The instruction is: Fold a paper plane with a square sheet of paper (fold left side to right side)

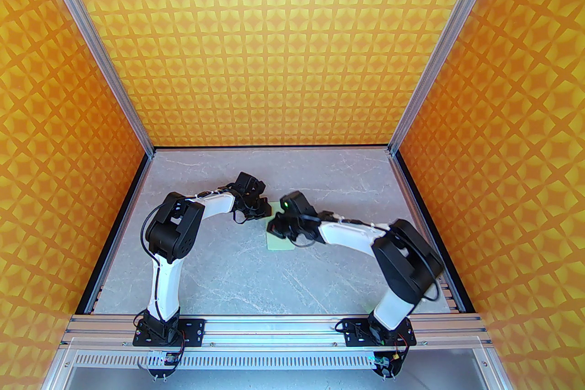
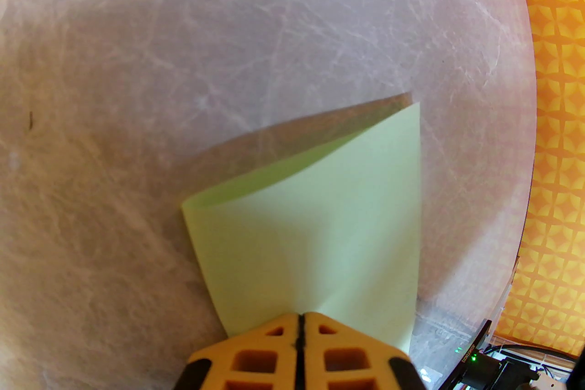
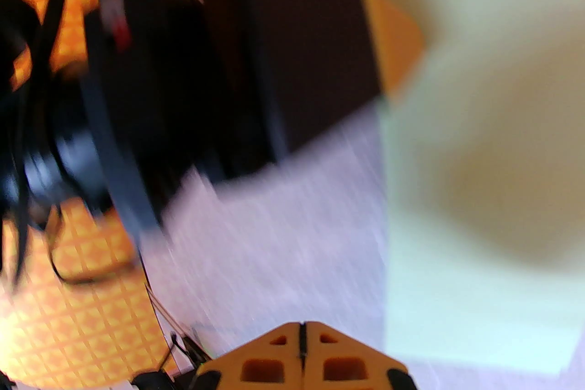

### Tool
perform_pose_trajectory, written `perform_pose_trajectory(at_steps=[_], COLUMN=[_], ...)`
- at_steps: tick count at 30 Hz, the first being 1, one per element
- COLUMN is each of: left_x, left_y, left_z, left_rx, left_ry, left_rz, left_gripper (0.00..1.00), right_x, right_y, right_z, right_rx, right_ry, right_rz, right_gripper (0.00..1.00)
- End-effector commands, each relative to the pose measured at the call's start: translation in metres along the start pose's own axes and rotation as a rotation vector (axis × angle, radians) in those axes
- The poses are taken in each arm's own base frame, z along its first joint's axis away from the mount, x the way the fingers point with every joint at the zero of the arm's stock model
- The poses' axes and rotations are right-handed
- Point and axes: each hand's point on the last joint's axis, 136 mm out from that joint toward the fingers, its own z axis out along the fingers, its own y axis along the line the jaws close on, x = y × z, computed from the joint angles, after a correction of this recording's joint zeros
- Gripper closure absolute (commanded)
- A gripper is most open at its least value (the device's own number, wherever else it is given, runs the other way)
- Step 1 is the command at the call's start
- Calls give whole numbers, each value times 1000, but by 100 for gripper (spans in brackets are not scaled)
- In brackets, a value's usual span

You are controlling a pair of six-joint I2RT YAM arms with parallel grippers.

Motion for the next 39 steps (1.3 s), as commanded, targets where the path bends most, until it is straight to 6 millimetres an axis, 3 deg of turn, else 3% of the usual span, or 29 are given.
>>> perform_pose_trajectory(at_steps=[1,5,10,14,25,39], left_x=[19,20,21,20,20,-3], left_y=[32,31,31,31,33,31], left_z=[4,4,4,6,8,2], left_rx=[-98,-96,-95,-95,-95,-72], left_ry=[48,49,49,48,47,-10], left_rz=[-69,-69,-70,-76,-83,-62], left_gripper=[90,90,90,90,90,84], right_x=[-16,-26,-23,-9,48,79], right_y=[-5,-13,-31,-43,-51,-87], right_z=[17,33,48,48,35,36], right_rx=[10,25,72,84,98,156], right_ry=[-27,-45,-19,11,88,133], right_rz=[2,27,30,46,43,75], right_gripper=[100,100,100,100,100,100])
